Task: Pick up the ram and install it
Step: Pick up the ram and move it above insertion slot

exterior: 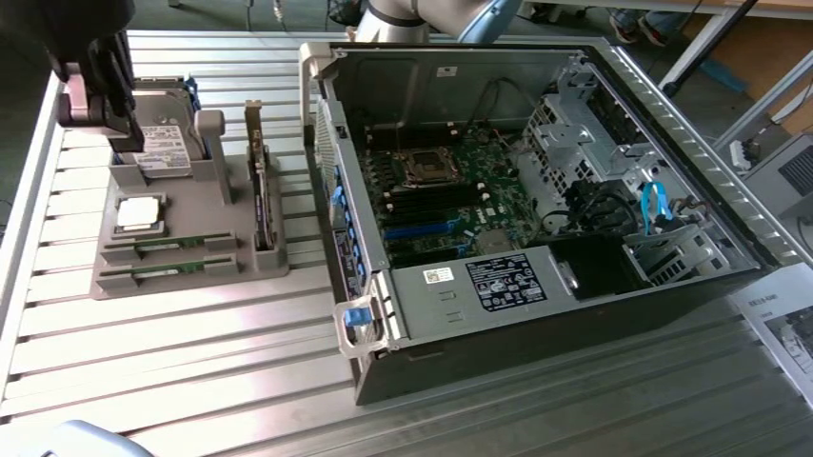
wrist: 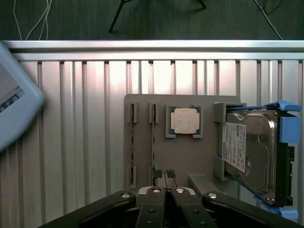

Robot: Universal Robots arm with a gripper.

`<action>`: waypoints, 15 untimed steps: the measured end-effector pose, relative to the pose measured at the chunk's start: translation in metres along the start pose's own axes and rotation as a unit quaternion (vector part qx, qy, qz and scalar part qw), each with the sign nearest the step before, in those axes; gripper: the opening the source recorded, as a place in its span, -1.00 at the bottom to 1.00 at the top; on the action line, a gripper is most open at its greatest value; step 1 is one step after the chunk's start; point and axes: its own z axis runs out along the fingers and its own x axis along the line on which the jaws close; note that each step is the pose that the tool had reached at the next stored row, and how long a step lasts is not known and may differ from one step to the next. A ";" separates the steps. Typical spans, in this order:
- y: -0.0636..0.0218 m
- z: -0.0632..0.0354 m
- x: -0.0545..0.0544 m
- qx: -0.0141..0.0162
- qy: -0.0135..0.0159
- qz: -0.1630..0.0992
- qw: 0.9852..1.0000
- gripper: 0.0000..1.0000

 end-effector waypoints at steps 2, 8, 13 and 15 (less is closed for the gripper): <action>0.0000 0.0025 0.000 0.001 0.000 0.000 1.000 -0.80; 0.0003 0.0081 0.000 0.002 0.001 0.000 1.000 -0.80; 0.0003 0.0082 0.000 0.002 0.001 0.000 1.000 -0.80; 0.0003 0.0083 0.000 0.002 0.001 0.000 1.000 -0.80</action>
